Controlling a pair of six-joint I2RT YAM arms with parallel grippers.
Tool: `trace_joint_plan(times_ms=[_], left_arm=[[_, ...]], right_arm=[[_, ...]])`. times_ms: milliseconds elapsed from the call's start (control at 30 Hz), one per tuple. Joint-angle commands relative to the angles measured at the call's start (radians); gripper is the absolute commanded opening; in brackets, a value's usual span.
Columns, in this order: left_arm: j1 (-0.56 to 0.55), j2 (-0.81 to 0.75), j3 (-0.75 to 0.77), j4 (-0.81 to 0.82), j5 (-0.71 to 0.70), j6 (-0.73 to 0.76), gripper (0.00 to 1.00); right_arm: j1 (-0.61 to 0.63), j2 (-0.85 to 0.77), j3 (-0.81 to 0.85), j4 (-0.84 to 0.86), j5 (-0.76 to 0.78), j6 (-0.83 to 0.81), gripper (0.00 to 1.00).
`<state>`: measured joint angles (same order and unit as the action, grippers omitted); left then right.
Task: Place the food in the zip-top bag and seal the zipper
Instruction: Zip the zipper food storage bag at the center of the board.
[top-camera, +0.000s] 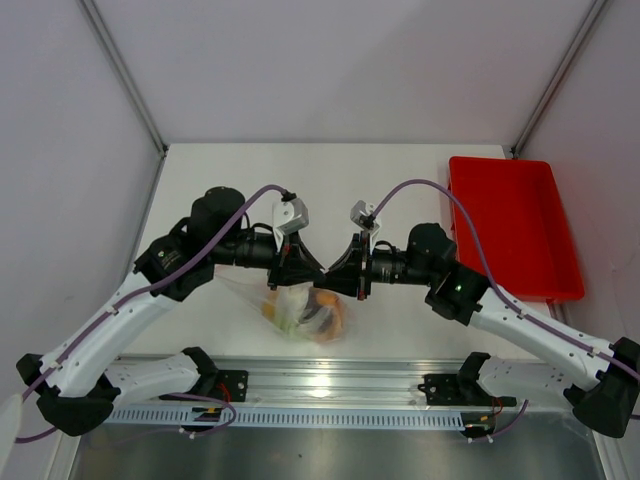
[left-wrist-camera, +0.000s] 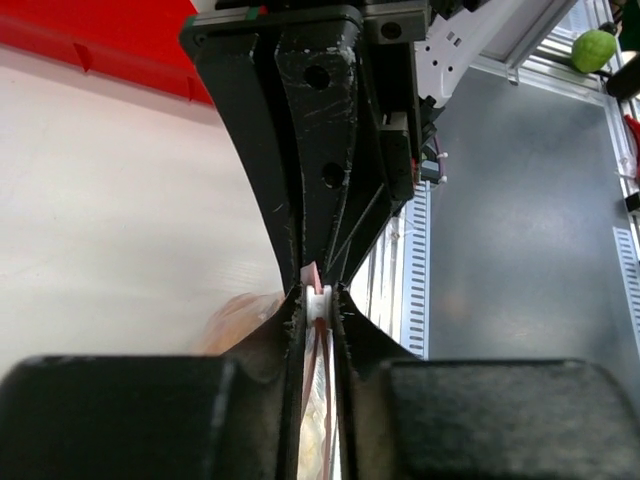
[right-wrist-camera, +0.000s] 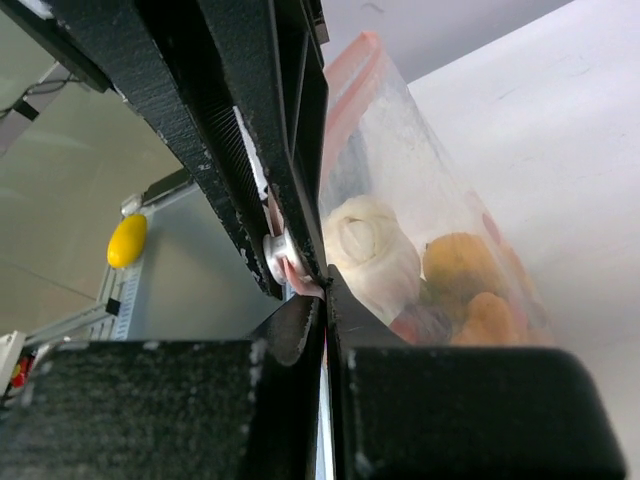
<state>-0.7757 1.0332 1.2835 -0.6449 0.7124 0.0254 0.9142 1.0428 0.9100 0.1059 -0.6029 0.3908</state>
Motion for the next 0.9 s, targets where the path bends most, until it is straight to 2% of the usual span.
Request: trace_joint_plan(times_ms=[0, 133, 267, 433, 667, 733, 767, 800, 867], left_arm=[[0.0, 0.019, -0.006, -0.024, -0.03, -0.001, 0.18], [0.0, 0.016, -0.006, -0.024, -0.05, 0.001, 0.27], [0.001, 0.008, -0.006, -0.025, -0.057, 0.002, 0.29], [0.007, -0.012, -0.018, -0.027, -0.065, 0.008, 0.41], [0.027, -0.022, -0.032, -0.027, -0.076, 0.008, 0.45], [0.033, -0.028, -0.036, -0.025, -0.076, 0.01, 0.4], [0.039, -0.028, -0.039, -0.025, -0.071, 0.01, 0.33], [0.042, -0.025, -0.039, -0.029, -0.067, 0.01, 0.21], [0.049, -0.024, -0.041, -0.03, -0.062, 0.01, 0.16]], right_arm=[[0.038, -0.043, 0.02, 0.242, 0.063, 0.069, 0.0], [0.045, -0.043, 0.02, 0.238, 0.068, 0.072, 0.0], [0.051, -0.04, 0.024, 0.224, 0.061, 0.065, 0.0], [0.054, -0.043, 0.024, 0.212, 0.066, 0.059, 0.0], [0.058, -0.043, 0.029, 0.201, 0.065, 0.054, 0.0], [0.06, -0.044, 0.029, 0.201, 0.066, 0.056, 0.0], [0.061, -0.044, 0.029, 0.201, 0.066, 0.057, 0.0], [0.064, -0.044, 0.03, 0.199, 0.066, 0.056, 0.0], [0.066, -0.041, 0.035, 0.198, 0.069, 0.053, 0.0]])
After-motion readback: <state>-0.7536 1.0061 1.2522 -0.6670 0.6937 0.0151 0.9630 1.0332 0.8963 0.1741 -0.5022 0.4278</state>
